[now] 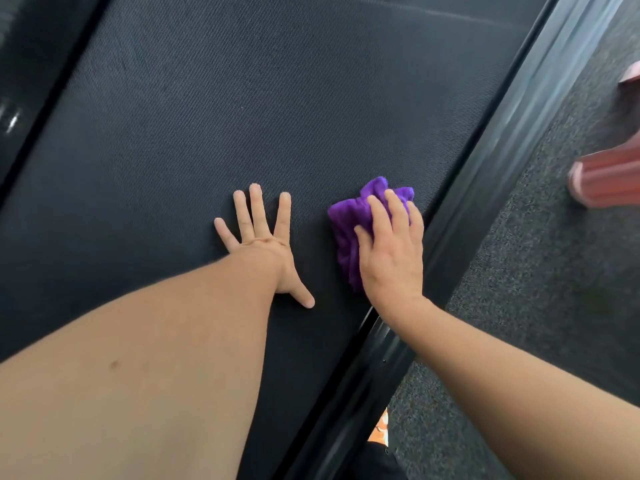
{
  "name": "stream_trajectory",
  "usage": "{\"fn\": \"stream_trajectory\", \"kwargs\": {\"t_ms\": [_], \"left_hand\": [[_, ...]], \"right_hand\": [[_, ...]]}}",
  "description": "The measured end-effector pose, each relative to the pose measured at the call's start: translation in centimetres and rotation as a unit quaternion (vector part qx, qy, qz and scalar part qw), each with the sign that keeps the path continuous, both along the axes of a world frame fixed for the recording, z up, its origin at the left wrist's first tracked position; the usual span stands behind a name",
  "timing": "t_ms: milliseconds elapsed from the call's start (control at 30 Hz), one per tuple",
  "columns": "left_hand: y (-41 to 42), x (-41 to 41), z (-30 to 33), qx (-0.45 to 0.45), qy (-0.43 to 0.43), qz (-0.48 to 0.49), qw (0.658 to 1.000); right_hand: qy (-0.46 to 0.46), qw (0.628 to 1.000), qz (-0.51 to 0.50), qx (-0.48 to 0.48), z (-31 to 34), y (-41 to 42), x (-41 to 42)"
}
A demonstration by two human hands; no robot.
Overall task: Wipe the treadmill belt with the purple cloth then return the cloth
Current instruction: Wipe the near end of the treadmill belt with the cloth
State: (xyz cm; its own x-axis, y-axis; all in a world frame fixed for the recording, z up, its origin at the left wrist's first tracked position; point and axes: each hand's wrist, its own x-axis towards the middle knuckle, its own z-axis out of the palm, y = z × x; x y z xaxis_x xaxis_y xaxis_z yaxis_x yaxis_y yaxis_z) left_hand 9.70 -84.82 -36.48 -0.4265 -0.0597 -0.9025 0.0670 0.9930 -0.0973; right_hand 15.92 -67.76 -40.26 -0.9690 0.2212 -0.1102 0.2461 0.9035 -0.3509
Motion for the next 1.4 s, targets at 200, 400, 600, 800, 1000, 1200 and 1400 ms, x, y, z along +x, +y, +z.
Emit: {"fn": "stream_trajectory", "kwargs": {"t_ms": [200,400,600,800,1000,1200,1400], "left_hand": [[-0.2,-0.5,0.0,-0.003,-0.026,-0.015,1.0],[0.1,-0.3,0.0,-0.009,-0.026,-0.017,0.999],[0.2,-0.4,0.0,-0.016,-0.033,-0.014,0.999],[0.1,-0.5,0.0,-0.012,-0.044,-0.015,0.999],[-0.1,-0.7,-0.2,-0.005,-0.051,-0.018,0.999],[0.0,-0.8,-0.3,-0.009,-0.053,-0.018,0.998],[0.1,-0.8,-0.4,-0.017,-0.051,-0.019,0.998]], "right_hand": [[-0.017,0.987,-0.155,-0.038,0.7,1.4,-6.6],[-0.012,0.993,-0.114,-0.02,0.4,1.6,-9.0],[0.034,0.999,0.029,0.025,0.0,2.4,-5.7],[0.049,0.996,-0.072,-0.007,-0.1,3.0,-6.6],[0.056,0.985,-0.16,-0.04,0.0,3.9,-11.4],[0.048,0.987,-0.144,-0.051,0.0,3.7,-14.6],[0.06,0.993,-0.086,-0.049,-0.1,4.0,-14.1]]}}
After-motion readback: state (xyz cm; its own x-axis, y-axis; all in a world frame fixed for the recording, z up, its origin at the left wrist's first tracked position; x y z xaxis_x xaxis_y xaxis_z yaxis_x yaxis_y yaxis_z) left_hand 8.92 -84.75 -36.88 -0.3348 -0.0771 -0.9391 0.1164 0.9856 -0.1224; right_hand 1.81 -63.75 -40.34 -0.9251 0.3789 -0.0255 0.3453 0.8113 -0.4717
